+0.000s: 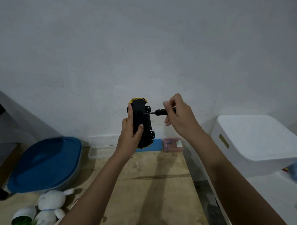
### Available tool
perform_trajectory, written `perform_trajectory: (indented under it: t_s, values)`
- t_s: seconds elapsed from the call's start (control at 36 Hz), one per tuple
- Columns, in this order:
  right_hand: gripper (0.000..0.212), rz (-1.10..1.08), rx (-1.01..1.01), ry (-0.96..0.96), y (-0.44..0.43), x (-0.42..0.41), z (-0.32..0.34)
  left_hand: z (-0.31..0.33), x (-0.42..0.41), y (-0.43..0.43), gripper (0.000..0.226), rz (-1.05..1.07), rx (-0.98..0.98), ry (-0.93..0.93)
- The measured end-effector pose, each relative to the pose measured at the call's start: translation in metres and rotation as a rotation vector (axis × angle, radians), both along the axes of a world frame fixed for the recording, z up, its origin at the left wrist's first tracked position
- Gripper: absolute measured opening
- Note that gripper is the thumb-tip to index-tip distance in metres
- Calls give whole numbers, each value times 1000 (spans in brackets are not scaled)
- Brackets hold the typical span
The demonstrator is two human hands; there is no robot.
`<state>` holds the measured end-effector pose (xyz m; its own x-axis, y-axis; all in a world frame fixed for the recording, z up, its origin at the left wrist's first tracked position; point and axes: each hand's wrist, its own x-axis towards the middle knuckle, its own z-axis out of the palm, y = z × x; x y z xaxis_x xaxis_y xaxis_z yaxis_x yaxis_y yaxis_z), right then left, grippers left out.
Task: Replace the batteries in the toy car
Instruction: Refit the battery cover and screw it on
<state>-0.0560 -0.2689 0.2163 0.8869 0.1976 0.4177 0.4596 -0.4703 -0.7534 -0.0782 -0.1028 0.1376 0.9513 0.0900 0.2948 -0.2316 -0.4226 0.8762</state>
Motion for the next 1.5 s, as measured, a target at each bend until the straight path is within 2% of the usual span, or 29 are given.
perform_trajectory:
  t_s: [0.06, 0.11, 0.25, 0.33, 0.42, 0.53, 0.64, 0.69, 0.78, 0.89, 0.94, 1.06, 1.11, 1.19, 1.22, 1.39, 1.5]
  values:
    - [14, 35, -59, -4, -4, 1, -1, 0, 1, -1, 74, 1, -8, 4]
    - [19, 18, -92, -18, -5, 1, -1, -1, 2, -3, 75, -5, -8, 4]
    - [24, -123, 61, -27, -6, -5, 4, 2, 1, -13, 75, -27, -23, 1]
    - [15, -35, -44, -40, -11, -5, 5, 1, 3, -14, 74, -30, -25, -9]
    - [16, 37, -135, -58, -14, -5, 7, 0, 4, -13, 73, -30, -8, -28]
    - [28, -44, -77, 30, -15, -4, 10, 0, 3, -17, 73, -24, 17, -23]
    - [14, 60, -129, 15, -20, -1, 7, -1, 5, -17, 75, -10, 23, -25]
    - [15, 65, -141, 0, -23, -1, 6, -1, 6, -17, 75, -6, 29, -26]
    - [24, -24, -59, 5, -23, -1, 6, 0, 6, -20, 74, -14, 25, -41]
    - [16, -9, 1, 31, -24, 2, 5, 3, 9, -22, 74, -7, 7, -33]
    - [21, 10, -10, 26, -26, 2, 6, 2, 9, -21, 74, -7, 12, -36]
    - [20, -28, 132, 42, -26, 1, 7, -1, 6, -24, 75, -1, 33, -28]
    - [21, -20, 100, 40, -26, 2, 4, -2, 4, -25, 74, -5, 31, -35]
    - [11, 49, -58, -29, -28, 2, -1, -7, 3, -25, 75, 11, 11, -51]
    - [13, 69, -104, -41, -29, 2, -3, -9, 3, -25, 75, 18, 7, -51]
    - [21, 70, -39, 77, -34, -2, -7, -16, -2, -32, 76, 48, -7, -53]
    - [15, 130, -289, -35, -38, 2, -9, -16, -4, -34, 76, 55, 6, -55]
